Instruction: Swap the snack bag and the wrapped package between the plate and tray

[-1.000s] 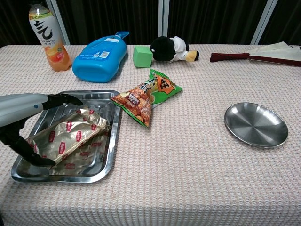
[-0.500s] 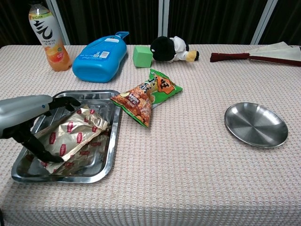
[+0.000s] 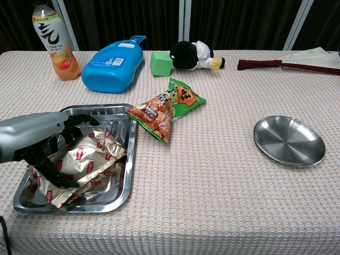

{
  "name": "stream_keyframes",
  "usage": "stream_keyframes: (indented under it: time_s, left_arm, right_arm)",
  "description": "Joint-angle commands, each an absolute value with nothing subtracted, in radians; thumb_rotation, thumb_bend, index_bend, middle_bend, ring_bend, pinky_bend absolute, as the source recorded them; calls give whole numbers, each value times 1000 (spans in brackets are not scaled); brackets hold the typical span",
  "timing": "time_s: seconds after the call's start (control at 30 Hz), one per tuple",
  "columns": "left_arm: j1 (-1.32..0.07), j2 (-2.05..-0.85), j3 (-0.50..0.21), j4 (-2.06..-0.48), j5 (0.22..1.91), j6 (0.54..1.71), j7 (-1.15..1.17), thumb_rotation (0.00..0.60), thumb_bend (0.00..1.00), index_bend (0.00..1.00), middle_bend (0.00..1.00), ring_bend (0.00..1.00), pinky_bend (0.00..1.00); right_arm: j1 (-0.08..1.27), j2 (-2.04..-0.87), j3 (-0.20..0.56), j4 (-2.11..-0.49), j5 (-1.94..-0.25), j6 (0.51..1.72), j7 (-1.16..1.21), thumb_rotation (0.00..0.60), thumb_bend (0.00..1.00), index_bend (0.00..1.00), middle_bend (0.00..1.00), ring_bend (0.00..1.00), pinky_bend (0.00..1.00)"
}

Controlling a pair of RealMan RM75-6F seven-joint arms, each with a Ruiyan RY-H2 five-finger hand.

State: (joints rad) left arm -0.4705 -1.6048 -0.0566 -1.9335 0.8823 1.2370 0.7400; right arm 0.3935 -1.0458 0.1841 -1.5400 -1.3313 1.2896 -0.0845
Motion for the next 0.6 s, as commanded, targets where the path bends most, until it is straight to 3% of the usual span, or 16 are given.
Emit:
stream_keyframes:
  time_s: [0.03,0.33,0.6]
  left_arm:
    - [-473,-1605,-54,-1926,888,1242,734,600,114,136,410,350,471]
    - [-461,-1602,-48,-1930,982,1289,680,600,279,209,541,452,568]
    - [-447,-1561,-35,-1962,1064,1313,638,600,330,221,557,465,583]
  right_arm:
    - [391,-1043,186,-1541,-1331,1291,-84,600,121,0,0,0,0]
    - [389,-1040,191,-1548,-1328,1283,-92,600,121,0,0,0,0]
    - [391,-1036,201,-1554,-1319,1278,-101,600,121,0,0,0,0]
